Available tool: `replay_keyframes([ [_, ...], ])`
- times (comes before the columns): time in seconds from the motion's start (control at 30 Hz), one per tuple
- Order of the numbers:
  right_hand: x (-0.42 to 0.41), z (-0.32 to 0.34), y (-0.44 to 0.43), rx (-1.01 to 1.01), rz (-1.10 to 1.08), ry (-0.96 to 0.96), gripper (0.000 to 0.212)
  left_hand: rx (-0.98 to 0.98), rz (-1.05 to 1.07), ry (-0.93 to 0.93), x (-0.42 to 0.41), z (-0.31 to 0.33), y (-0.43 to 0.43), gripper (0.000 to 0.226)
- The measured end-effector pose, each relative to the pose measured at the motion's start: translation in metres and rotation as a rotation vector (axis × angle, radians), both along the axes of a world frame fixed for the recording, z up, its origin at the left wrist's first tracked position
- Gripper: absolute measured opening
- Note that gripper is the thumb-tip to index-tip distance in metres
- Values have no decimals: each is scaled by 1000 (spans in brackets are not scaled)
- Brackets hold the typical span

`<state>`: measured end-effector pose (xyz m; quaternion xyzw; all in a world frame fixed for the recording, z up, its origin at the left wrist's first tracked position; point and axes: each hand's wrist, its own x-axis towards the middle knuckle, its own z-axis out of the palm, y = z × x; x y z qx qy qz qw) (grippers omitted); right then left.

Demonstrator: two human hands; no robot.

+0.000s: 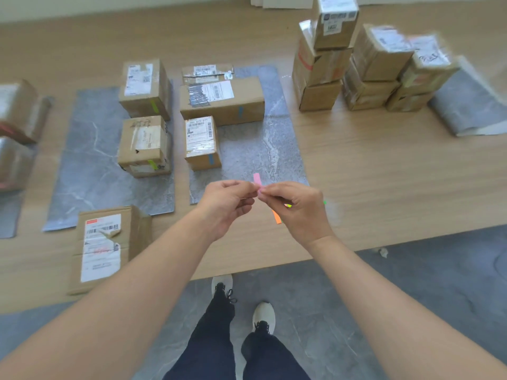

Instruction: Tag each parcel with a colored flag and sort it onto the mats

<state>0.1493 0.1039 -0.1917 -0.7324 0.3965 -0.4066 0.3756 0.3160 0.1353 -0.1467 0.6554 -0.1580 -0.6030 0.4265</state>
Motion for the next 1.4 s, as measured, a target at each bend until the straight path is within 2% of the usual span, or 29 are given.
replay_keyframes([
  [0.1, 9, 13, 18, 164, 11, -19, 31, -62, 4, -138, 12, 11, 24, 7],
  [0.2, 29, 26, 37, 282, 6, -6, 36, -120, 31, -245, 27, 20, 53, 11],
  [0.33, 66, 33, 68, 501, 3, -97, 44, -148, 102, -289, 56, 20, 95, 14],
  [0.5, 113, 42, 114, 615, -15, -190, 30, -129, 184, -306, 98, 17, 149, 15],
  [0.57, 130, 43, 132, 600, -7, -179, 23, -126, 198, -315, 116, 14, 170, 13],
  [0.7, 162, 41, 167, 559, -46, -125, 32, -142, 193, -292, 152, 5, 211, 10],
  [0.8, 181, 30, 197, 560, -54, -82, 24, -129, 190, -272, 171, -6, 250, 7],
  [0.93, 200, 25, 230, 496, -49, 21, 36, -86, 155, -247, 187, -24, 286, 6],
  [1.07, 211, 15, 240, 418, 1, 106, 27, -62, 163, -201, 191, -46, 295, 7],
  [1.13, 212, 8, 242, 347, 41, 206, 32, -44, 166, -186, 189, -55, 297, 8],
  [1.27, 217, -6, 238, 74, 190, 473, 40, -9, 221, -140, 184, -75, 294, 6],
  [1.4, 226, -21, 231, -2, 311, 655, 38, -11, 291, -129, 177, -90, 287, 5],
])
